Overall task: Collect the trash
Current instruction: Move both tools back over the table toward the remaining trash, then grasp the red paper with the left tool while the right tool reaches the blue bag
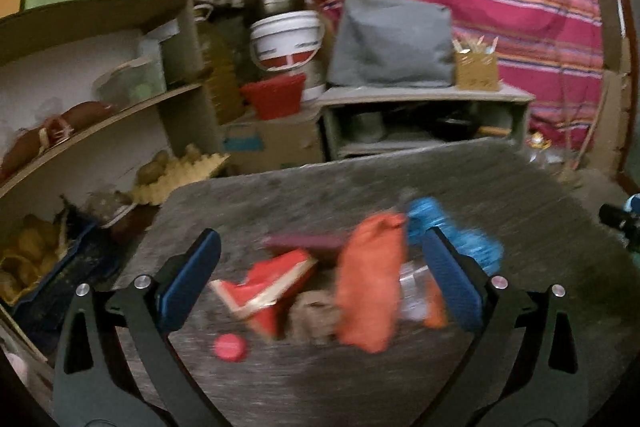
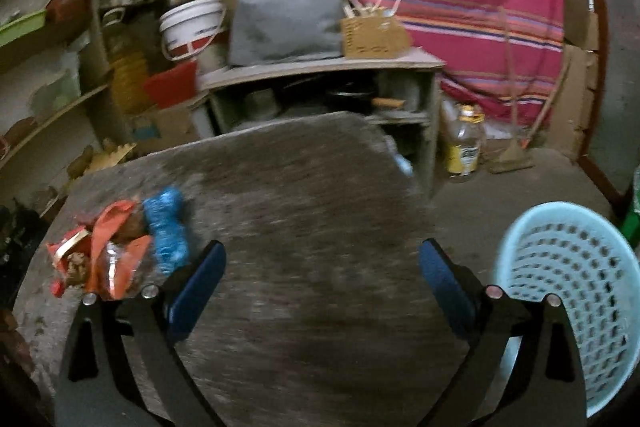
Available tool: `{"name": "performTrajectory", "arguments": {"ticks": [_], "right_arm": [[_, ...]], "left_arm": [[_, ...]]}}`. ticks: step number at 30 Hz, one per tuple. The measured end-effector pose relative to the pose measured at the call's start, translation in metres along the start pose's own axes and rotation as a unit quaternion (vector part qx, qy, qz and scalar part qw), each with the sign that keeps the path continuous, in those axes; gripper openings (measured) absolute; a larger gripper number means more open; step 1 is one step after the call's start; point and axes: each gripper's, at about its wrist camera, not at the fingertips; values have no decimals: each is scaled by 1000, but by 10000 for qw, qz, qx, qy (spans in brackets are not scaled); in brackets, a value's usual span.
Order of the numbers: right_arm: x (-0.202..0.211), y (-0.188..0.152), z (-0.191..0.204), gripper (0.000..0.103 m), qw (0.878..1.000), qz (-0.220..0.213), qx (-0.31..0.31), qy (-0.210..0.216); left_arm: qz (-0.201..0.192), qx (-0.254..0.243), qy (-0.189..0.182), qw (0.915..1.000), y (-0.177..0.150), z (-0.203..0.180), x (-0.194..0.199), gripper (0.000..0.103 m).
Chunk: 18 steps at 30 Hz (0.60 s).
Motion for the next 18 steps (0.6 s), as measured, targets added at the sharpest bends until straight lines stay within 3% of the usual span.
{"name": "performTrajectory", "arguments": {"ticks": [3, 8, 15, 18], "right_arm": [[-12, 0, 28, 99, 9999, 73, 87, 100], [-25, 0, 60, 99, 9996, 155, 228, 107], [-40, -2, 93, 99, 9986, 317, 413, 5], [-47, -2, 102, 99, 9987, 350, 363, 115]], "left_arm": [[404, 153, -12, 9991, -10, 28, -22, 98], [670, 331, 55, 9972, -20, 63, -45, 97], [967, 158, -17, 9952, -34, 69, -74, 97], [1210, 39, -75, 9926, -40, 64, -87, 82]]}}
Point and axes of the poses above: each gripper's, at about its wrist camera, not at the fingertips, and x roughly against the way its jaws point, z to its left, y to its top, and after that the axes turned 2 degrees about x, right-handed
